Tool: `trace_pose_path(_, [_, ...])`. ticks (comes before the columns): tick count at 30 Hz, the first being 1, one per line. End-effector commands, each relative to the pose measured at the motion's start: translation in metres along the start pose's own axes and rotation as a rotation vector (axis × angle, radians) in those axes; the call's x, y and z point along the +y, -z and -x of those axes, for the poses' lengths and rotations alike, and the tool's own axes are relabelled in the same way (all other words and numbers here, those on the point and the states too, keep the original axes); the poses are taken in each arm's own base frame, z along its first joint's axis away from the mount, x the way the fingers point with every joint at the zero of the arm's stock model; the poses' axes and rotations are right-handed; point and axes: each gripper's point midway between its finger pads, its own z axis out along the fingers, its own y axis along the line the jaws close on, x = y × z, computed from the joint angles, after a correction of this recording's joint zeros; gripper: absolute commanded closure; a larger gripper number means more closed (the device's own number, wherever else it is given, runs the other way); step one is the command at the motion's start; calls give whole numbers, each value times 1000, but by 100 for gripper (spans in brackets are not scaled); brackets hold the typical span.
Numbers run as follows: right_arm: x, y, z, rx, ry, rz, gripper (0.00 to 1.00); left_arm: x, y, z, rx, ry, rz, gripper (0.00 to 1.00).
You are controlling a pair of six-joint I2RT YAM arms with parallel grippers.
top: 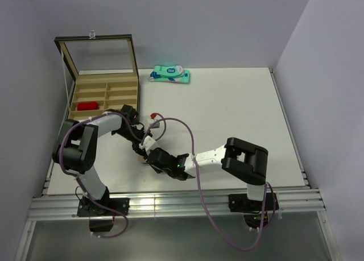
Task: Roll the socks
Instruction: Roll the sock at the center of the board.
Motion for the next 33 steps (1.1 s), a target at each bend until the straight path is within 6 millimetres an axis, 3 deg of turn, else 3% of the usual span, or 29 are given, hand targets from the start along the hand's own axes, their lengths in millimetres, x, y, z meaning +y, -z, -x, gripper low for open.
trace_pose_path(1, [-1,1,-19,48,-12,0,100,36,17,7,-5,-97,176,65])
trace_pose_path(10, [-1,7,-12,30,-6,18,100,33,30,3,61,-195,156,59])
trace_pose_path(18, [-7,10,-12,33,-5,14,100,30,37,-13,133,-232,138,55])
trace_pose_path(22, [-10,12,-10,22,-17,8,100,38,47,-8,98,-217,176,54])
trace_pose_path(33, [-16,15,-4,6,-30,10,100,33,78,10,37,-218,166,54])
